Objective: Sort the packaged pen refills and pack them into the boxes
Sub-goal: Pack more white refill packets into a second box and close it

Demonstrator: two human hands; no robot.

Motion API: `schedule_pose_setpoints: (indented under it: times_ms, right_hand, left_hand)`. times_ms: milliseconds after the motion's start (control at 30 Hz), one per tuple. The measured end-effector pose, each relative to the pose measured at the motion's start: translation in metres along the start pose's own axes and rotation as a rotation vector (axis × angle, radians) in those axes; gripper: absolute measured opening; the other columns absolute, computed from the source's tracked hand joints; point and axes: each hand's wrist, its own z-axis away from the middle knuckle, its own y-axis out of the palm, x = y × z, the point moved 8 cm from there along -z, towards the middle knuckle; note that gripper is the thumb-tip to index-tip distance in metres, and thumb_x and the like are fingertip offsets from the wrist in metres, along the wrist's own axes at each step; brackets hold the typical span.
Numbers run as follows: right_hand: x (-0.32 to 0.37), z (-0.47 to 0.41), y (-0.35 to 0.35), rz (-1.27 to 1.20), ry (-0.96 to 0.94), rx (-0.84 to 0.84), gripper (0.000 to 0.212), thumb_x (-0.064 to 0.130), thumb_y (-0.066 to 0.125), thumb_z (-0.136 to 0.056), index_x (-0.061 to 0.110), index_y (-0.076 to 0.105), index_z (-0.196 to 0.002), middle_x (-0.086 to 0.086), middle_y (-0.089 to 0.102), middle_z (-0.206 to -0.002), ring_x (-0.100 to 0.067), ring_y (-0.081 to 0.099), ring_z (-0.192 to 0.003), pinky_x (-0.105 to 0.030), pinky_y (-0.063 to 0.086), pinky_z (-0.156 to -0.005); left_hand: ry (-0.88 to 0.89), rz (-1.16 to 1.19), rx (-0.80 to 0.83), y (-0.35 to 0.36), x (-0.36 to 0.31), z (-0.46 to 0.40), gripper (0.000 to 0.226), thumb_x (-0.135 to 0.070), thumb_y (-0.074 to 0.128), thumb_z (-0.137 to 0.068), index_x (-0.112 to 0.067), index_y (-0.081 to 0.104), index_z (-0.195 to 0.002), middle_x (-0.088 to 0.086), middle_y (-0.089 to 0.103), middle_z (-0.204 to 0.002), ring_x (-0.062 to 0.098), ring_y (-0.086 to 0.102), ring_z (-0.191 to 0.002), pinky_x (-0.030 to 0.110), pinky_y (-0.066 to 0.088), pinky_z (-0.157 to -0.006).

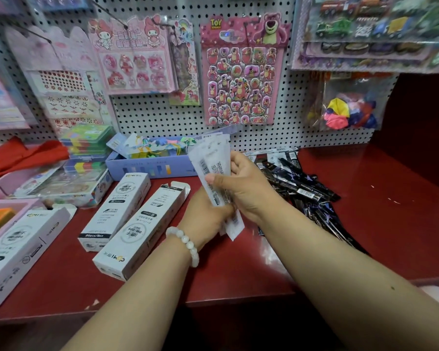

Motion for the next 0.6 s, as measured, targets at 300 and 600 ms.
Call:
schedule_pose_setpoints:
  times_ms: [300, 600]
  right_hand:
    - [0.012, 0.002, -0.008, 0.329, -0.137, -0.279, 0.038, 0.011, 0.078, -0.065, 0.023, 0.050, -0.087, -0.002, 0.062, -0.084, -0.019, 0.059, -0.077, -0.043, 0.053, -0.080]
    - [0.035, 0.013, -0.011, 0.510, -0.222, -0.389, 0.043, 0.025, 0.086, -0.064, 0.026, 0.044, -0.070, 0.012, 0.053, -0.067, 0.003, 0.047, -0.054, -0.009, 0.037, -0.050]
  left_hand:
    - [-0.102, -0.239, -0.140, -0.007, 0.007, 0.003, 0.034, -0.017, 0.071, -0.066, -0.016, 0.055, -0.097, -0.006, 0.064, -0.077, 0.017, 0.062, -0.067, 0.027, 0.046, -0.055]
    - [-0.148, -0.213, 0.004, 0.006, 0.006, 0.009, 0.007, -0.022, 0.054, -0.075, -0.021, 0.058, -0.069, -0.001, 0.067, -0.061, 0.020, 0.066, -0.061, 0.040, 0.053, -0.063]
